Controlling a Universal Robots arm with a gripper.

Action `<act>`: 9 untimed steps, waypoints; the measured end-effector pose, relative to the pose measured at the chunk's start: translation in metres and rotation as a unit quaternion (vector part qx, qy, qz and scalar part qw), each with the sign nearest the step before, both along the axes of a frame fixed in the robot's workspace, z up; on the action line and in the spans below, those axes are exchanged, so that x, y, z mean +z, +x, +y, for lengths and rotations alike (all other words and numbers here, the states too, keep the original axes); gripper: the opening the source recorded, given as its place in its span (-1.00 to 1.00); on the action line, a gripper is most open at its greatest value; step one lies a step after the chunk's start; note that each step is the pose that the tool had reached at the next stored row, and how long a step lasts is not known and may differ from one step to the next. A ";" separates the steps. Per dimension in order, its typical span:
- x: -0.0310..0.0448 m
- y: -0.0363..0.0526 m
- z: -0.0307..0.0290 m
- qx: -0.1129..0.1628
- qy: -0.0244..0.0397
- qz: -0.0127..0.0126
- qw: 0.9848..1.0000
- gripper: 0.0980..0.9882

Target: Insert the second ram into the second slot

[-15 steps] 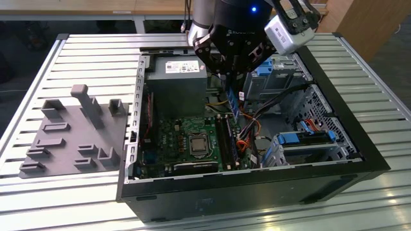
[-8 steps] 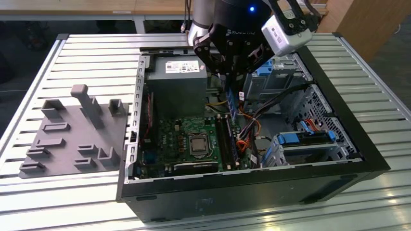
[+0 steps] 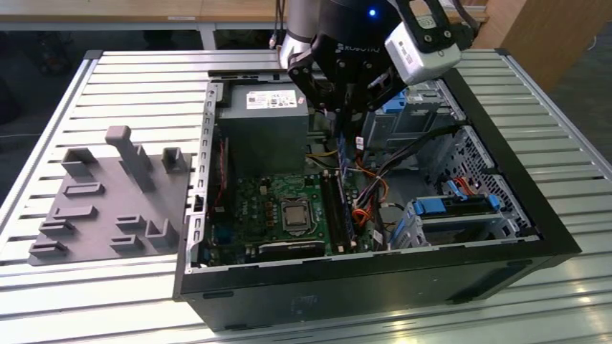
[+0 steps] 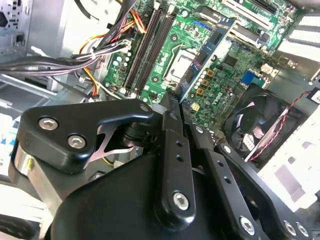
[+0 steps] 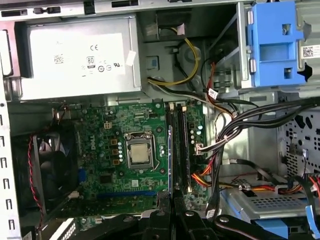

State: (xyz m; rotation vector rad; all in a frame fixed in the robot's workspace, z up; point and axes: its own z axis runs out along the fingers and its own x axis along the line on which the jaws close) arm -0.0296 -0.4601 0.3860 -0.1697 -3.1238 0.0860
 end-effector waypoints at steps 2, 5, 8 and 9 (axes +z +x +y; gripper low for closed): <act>-0.0001 0.0001 0.0000 -0.010 -0.002 0.000 1.000 -0.91; 0.0000 0.0002 0.0000 -0.024 -0.005 0.000 1.000 -0.91; -0.0001 0.0002 0.0000 -0.040 -0.007 0.000 0.999 -0.91; -0.0001 0.0002 0.0000 -0.047 -0.008 0.000 0.999 -0.91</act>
